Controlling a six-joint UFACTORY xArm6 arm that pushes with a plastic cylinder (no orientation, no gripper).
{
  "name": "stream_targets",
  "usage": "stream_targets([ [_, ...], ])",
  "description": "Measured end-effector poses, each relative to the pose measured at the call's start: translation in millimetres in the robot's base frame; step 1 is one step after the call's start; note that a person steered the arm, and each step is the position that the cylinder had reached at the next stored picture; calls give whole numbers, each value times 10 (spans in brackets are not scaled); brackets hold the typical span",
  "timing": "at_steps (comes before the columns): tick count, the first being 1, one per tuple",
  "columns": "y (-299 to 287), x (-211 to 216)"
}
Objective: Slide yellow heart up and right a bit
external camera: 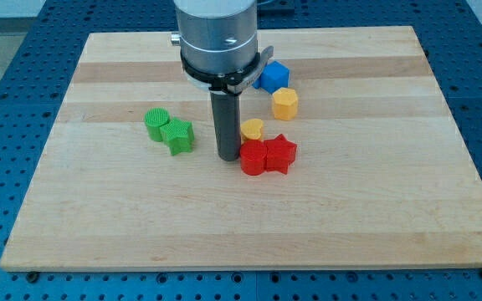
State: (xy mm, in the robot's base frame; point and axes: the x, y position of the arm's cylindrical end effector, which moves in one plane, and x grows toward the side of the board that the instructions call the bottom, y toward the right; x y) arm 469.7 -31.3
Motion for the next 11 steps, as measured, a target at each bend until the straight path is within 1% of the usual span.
stream_targets([
  [3, -63, -8],
  [4, 0, -83],
  [5, 123, -198],
  [6, 346, -199],
  [8, 782, -444],
  [9, 839, -476],
  [11, 826, -344],
])
